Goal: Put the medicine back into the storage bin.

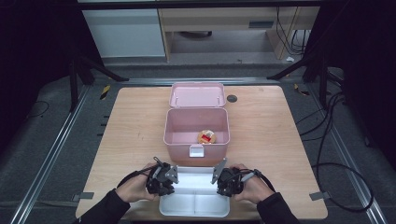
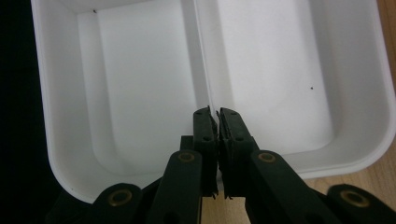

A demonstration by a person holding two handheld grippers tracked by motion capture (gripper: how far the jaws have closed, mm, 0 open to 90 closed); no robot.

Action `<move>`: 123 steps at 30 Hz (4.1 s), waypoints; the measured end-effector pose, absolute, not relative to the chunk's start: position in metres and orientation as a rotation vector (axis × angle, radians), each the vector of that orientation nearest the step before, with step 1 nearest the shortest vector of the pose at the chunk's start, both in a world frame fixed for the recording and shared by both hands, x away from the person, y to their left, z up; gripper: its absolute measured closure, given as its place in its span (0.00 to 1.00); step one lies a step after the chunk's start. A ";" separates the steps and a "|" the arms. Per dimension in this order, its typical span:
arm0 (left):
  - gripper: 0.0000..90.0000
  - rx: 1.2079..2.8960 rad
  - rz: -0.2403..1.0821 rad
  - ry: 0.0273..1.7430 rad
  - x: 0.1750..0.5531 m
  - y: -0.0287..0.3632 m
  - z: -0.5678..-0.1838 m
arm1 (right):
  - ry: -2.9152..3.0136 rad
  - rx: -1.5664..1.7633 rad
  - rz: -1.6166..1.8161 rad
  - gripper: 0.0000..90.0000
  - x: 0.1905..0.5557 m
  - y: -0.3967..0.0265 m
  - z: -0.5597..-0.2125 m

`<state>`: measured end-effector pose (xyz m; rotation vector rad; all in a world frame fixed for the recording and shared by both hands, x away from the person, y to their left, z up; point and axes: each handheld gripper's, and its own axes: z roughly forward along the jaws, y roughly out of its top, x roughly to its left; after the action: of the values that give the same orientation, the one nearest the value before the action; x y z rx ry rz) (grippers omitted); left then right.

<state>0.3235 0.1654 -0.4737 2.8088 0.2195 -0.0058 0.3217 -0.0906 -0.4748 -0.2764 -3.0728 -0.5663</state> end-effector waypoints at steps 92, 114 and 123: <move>0.95 2.800 0.104 0.196 0.507 0.161 -0.352 | -3.179 -0.285 -0.638 0.96 0.495 -0.098 -0.352; 0.82 2.729 0.140 0.313 0.500 0.169 -0.365 | -3.200 -0.455 -0.727 0.80 0.487 -0.100 -0.373; 0.64 2.537 0.215 0.483 0.491 0.192 -0.343 | -3.188 -0.761 -1.008 0.55 0.476 -0.119 -0.345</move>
<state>0.4915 0.1924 -0.3428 2.5365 0.4829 0.2148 0.4761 -0.1187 -0.3449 -0.7609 -3.1882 -1.0084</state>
